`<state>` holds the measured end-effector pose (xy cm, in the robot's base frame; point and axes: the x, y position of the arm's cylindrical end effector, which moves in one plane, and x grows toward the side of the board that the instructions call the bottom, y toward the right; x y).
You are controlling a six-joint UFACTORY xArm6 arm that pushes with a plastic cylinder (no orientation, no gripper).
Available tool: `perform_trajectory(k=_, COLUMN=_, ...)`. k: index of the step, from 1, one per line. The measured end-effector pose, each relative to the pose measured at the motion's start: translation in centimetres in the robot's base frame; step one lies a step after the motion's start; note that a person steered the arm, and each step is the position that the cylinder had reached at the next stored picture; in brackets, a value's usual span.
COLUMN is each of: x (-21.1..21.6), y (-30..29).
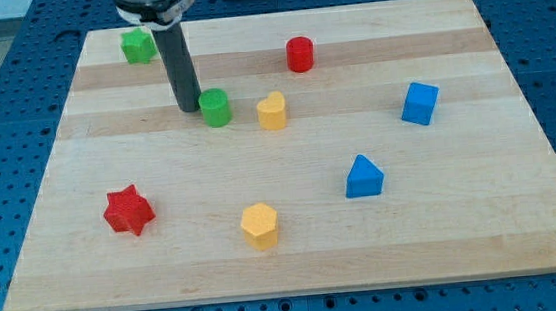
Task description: Move red circle closer to the yellow heart
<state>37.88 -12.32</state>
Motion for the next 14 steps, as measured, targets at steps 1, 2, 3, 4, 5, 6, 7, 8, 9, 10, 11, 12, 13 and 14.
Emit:
perform_trajectory(k=1, x=2.4, y=0.3)
perform_trajectory(k=2, x=2.4, y=3.1)
perform_trajectory(k=3, x=2.3, y=3.4)
perform_trajectory(k=4, x=0.4, y=2.2)
perform_trajectory(k=5, x=-4.3, y=2.2)
perform_trajectory(k=6, x=-8.4, y=4.7)
perform_trajectory(k=7, x=-12.6, y=8.4)
perform_trajectory(k=8, x=-14.7, y=15.2)
perform_trajectory(k=9, x=-12.0, y=15.0)
perform_trajectory(k=10, x=-9.8, y=13.1)
perform_trajectory(k=11, x=-7.4, y=10.6)
perform_trajectory(k=12, x=-8.5, y=11.9)
perform_trajectory(k=13, x=-10.1, y=14.3)
perform_trajectory(k=14, x=-8.6, y=15.6)
